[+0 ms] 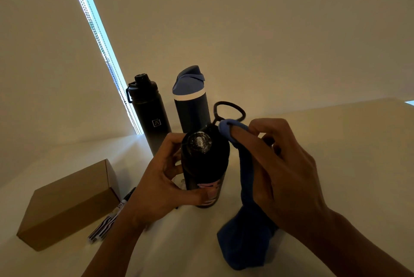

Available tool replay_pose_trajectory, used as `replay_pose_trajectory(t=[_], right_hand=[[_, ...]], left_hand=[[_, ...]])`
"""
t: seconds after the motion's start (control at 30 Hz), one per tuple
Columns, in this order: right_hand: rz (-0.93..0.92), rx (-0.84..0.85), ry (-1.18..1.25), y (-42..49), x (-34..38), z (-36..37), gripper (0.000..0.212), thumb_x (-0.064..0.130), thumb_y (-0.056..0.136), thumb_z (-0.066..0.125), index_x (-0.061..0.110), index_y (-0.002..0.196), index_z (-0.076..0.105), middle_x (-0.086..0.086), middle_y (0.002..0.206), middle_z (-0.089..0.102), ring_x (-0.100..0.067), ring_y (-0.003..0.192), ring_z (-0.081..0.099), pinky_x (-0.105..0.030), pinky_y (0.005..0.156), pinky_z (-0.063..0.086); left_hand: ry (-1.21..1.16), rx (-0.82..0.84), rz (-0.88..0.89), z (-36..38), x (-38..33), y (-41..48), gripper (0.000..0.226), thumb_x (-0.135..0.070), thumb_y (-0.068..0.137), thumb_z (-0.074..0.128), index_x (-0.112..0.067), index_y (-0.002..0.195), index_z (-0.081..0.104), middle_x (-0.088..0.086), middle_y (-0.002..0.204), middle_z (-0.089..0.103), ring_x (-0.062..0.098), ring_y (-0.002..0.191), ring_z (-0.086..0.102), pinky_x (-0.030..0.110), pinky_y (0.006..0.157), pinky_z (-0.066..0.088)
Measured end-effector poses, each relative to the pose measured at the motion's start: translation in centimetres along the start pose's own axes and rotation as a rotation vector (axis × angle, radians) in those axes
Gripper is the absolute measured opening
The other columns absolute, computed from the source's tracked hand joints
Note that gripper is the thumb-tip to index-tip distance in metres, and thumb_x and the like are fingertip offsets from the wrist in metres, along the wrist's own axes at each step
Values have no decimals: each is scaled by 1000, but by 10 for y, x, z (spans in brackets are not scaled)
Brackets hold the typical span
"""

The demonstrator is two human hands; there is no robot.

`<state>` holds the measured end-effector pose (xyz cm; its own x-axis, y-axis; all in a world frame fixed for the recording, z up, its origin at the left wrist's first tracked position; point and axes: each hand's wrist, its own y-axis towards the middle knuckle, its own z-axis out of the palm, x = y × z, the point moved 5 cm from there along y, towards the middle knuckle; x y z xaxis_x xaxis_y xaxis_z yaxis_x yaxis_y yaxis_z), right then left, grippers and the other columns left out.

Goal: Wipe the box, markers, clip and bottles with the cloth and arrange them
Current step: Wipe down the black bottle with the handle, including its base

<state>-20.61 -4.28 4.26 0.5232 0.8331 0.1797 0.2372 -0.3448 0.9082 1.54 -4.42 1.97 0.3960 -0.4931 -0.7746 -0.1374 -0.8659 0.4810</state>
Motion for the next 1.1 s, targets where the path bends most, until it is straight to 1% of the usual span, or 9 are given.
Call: replay_pose_trajectory(t=[0.13,0.3,0.43,0.53,0.73,0.87,0.93,1.03,1.1], right_hand=[[-33,55,-16,3,7,-2,47,11,93,48,17,139,56,-6,125,49,2,85,37,-5,79,35],[-32,128,-12,7,12,-6,47,15,91,46,27,136,53,-3,127,45,-2,89,40,-13,78,40],[-12,137,-10,8,17,-2,50,4,85,58,16,133,63,-9,123,52,-5,84,43,-19,71,45],[4,121,12,11,18,-5,44,2,81,65,9,125,67,-11,120,54,-9,81,51,-27,67,55],[102,39,208,9,4,-10,30,10,94,49,5,113,71,-9,115,54,-22,85,61,-32,69,54],[118,-23,155,8,0,-15,31,12,99,50,2,120,70,-12,120,55,-14,83,57,-12,74,44],[69,7,95,7,5,-12,32,10,98,52,5,124,70,-13,123,55,-9,82,52,-10,77,42],[-33,89,45,4,11,-5,36,13,96,55,10,130,68,-10,125,55,-6,88,51,-17,79,51],[-19,99,38,4,8,-6,39,13,97,55,16,134,66,-11,127,56,-14,96,59,-30,77,58]], left_hand=[[15,35,30,-1,-1,-2,83,-18,66,94,-39,134,52,1,134,63,32,131,61,53,104,56],[79,64,58,1,-3,-2,89,-8,63,95,-43,133,53,-11,132,64,25,130,61,39,105,56],[95,28,100,0,-5,-1,86,-20,63,95,-43,134,52,-11,132,63,24,130,61,38,105,56],[125,16,86,3,-4,0,90,-14,62,99,-40,135,52,-8,134,63,26,130,61,46,105,56],[159,18,84,4,-4,0,89,-25,63,99,-44,136,52,-12,137,62,20,133,60,55,107,53],[165,6,87,3,-5,2,86,-29,64,95,-45,136,51,-13,137,62,20,134,59,55,108,52],[168,11,87,3,-6,1,86,-29,63,94,-50,135,52,-13,135,63,21,132,60,57,107,52],[165,9,82,2,-6,1,86,-31,62,94,-55,132,51,-14,134,64,20,131,61,57,106,52],[172,10,83,1,-6,1,85,-32,63,94,-54,132,51,-13,134,64,20,131,61,57,107,52]])
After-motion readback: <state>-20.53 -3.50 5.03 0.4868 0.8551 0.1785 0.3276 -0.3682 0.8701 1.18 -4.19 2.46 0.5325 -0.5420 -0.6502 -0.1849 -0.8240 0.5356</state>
